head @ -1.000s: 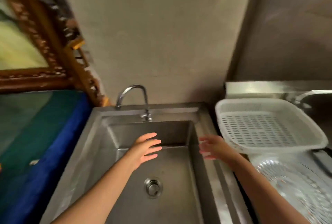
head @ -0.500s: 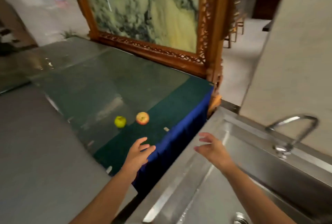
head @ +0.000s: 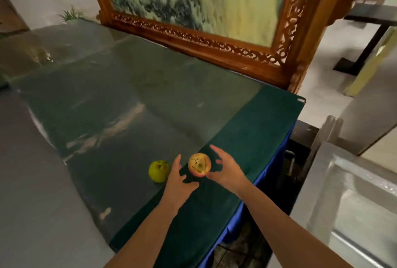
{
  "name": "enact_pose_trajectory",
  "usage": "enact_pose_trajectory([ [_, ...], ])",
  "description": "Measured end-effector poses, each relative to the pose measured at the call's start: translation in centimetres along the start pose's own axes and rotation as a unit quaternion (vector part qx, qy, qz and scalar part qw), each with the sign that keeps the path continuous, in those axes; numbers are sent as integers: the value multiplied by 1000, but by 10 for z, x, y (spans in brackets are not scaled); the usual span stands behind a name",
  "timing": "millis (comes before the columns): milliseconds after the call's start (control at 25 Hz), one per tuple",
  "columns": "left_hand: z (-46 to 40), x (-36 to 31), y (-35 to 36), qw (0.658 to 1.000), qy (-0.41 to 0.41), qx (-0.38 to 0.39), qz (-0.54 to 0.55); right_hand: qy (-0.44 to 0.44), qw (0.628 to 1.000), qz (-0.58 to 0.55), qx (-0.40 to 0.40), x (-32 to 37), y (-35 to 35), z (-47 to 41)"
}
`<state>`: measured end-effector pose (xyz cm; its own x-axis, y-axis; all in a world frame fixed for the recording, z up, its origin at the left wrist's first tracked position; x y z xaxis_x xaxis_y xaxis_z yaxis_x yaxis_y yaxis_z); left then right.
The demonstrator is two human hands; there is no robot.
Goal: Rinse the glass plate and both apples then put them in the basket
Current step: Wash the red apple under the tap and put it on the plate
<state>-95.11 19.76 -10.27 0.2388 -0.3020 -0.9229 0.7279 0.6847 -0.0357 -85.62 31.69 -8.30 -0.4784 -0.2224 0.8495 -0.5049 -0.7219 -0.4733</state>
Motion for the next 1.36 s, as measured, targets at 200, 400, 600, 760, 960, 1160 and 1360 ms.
enact_pose_trajectory([
  [200, -27, 12, 8, 994, 70, 9, -81, -53, 998, -5, 23, -11, 30, -24],
  [400, -14, -7, 10, 990, 127, 14, -51, -60, 996, -66, -14, -16, 6, -8],
  [600, 29, -23, 81, 983, 69, 161, 63, -62, 984, -166, -17, -29, -60, 53],
  [760, 80, -4, 180, 940, -20, 270, 206, -49, 984, -162, -54, -61, -129, 127],
  [960, 144, 46, 307, 890, -90, 308, 323, 64, 970, -179, -149, -173, -218, 238],
  [1160, 189, 99, 388, 874, -154, 316, 335, 298, 826, -194, -437, -319, -314, 361],
  [1360, 198, 109, 411, 886, -150, 315, 306, 385, 786, -305, -375, -347, -330, 329],
])
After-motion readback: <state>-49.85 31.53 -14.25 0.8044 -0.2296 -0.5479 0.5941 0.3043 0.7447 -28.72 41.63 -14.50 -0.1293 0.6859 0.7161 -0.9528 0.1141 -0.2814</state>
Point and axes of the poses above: each hand's wrist, its own z-axis away from the middle knuckle, its own y-axis out of the palm, x = y × z, the point moved 9 cm from there along -z, towards the middle knuckle, and after that the axes turned 6 degrees about z, right-handed, at the moved point
